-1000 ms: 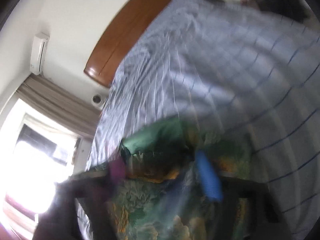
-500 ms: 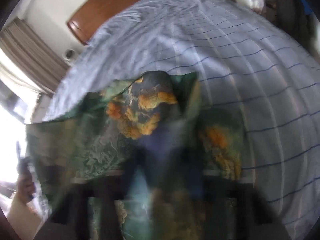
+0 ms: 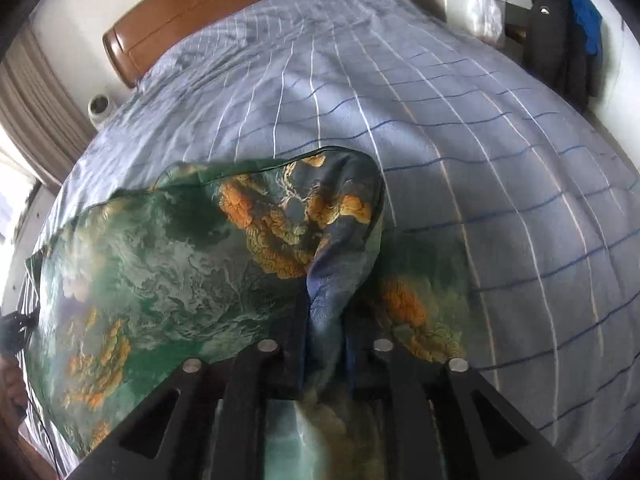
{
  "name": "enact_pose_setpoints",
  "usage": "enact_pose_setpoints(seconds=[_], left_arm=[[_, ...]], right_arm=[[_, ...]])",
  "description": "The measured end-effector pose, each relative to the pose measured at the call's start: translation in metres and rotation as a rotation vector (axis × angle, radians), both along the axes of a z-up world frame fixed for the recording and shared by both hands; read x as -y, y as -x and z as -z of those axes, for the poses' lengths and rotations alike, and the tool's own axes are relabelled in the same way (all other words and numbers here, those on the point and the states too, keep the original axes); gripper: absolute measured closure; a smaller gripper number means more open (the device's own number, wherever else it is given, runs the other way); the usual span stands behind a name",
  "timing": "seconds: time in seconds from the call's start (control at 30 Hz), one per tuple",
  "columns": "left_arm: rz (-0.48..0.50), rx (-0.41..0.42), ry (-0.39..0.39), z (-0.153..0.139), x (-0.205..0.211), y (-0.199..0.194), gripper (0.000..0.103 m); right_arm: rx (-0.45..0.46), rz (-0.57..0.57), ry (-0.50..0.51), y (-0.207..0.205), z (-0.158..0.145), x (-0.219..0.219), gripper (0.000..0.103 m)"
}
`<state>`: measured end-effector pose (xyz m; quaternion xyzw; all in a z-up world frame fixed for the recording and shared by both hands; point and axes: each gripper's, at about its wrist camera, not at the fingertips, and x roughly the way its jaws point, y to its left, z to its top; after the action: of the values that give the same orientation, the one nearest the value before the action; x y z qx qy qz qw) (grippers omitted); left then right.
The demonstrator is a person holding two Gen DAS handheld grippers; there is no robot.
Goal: Fold large clothes
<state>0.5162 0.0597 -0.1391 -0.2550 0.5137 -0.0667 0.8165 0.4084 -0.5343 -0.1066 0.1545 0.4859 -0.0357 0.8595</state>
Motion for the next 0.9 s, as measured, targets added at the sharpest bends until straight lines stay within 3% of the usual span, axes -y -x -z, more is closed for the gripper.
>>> enact_pose_setpoints(seconds=[0.03, 0.07, 0.1, 0.2, 0.33, 0.4, 0.5, 0.57, 0.63, 0.8, 0.9], left_arm=[[0.01, 0.014, -0.018, -0.008, -0.001, 0.003, 0.044], [0.009, 0.038, -0.051, -0.017, -0.002, 0.007, 0.036], [0.009, 0.064, -0.085, -0.025, -0.002, 0.011, 0.033], [0.052, 0.195, -0.184, -0.059, 0.008, 0.027, 0.023], [0.152, 0.321, -0.278, -0.069, 0.039, 0.048, 0.007], [0.202, 0.308, -0.349, -0.053, 0.054, 0.05, 0.006], [0.193, 0.157, -0.455, -0.009, 0.058, 0.034, 0.006], [0.146, 0.124, -0.39, 0.001, 0.043, 0.032, 0.006], [0.099, 0.136, -0.353, -0.011, 0.037, 0.038, 0.007], [0.194, 0.25, -0.403, -0.045, 0.061, 0.059, 0.007], [0.211, 0.264, -0.415, -0.042, 0.069, 0.063, 0.006]], right_arm=[[0.02, 0.006, -0.027, 0.004, -0.003, 0.005, 0.075], [0.032, 0.006, -0.051, 0.006, -0.006, 0.008, 0.057], [0.055, 0.006, -0.092, 0.009, -0.01, 0.016, 0.048], [0.144, -0.004, -0.093, 0.019, -0.031, 0.022, 0.048], [0.243, -0.1, -0.099, 0.054, -0.067, 0.003, 0.048], [0.265, -0.182, -0.126, 0.07, -0.074, -0.011, 0.047], [0.228, -0.276, -0.106, 0.091, -0.063, -0.038, 0.037], [0.148, -0.283, -0.05, 0.086, -0.041, -0.046, 0.037], [0.101, -0.268, -0.047, 0.086, -0.025, -0.043, 0.04], [0.227, -0.228, -0.027, 0.11, -0.06, -0.042, 0.036], [0.266, -0.213, -0.016, 0.125, -0.065, -0.05, 0.028]])
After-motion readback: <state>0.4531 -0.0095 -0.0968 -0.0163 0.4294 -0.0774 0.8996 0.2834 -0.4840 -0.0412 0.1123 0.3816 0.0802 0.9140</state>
